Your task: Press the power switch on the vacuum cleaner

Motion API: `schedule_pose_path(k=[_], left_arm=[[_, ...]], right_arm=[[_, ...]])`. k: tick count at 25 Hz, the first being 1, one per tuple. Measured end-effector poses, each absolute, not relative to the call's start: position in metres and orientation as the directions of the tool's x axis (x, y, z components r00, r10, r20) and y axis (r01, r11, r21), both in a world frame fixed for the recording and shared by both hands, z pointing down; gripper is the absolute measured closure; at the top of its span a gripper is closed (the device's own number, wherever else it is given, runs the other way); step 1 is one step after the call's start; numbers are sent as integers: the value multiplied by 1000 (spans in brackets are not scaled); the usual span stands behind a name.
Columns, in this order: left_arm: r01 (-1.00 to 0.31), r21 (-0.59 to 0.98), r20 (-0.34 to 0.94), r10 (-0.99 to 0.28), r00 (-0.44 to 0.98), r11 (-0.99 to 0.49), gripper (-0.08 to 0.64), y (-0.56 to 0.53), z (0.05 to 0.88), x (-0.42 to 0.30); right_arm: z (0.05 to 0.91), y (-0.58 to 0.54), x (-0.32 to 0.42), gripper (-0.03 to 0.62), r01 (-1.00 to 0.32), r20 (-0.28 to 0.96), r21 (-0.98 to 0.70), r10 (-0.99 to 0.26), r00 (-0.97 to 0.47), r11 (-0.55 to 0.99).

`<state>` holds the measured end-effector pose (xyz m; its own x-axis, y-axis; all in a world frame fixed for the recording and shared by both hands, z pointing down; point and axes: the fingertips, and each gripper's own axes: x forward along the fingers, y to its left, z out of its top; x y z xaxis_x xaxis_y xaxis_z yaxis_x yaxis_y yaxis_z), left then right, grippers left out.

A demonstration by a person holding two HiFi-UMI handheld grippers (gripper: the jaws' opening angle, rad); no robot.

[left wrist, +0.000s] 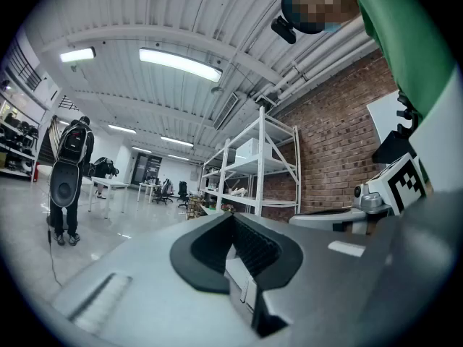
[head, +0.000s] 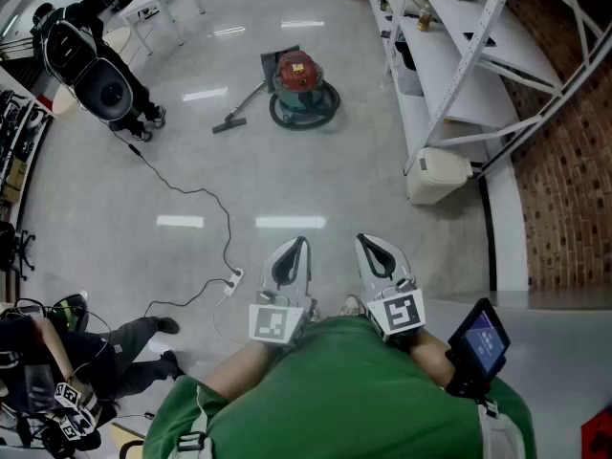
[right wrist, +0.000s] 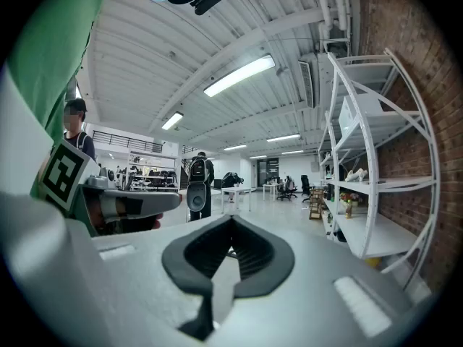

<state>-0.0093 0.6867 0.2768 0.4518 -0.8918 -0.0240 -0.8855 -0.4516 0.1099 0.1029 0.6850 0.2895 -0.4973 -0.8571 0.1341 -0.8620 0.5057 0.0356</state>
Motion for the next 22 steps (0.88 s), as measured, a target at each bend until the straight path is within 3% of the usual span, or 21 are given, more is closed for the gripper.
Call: schedule_pose_path(k=[9, 22], left_arm=[[-885, 112, -26, -892, 451, -451, 554, 688, 280, -9], [-887, 125, -19, -895, 445, -444, 554, 687, 282, -6]], right_arm=[[291, 687, 106, 591, -863, 65, 3, -861, -505, 506], [292, 686, 110, 591, -863, 68, 15, -862, -502, 504]])
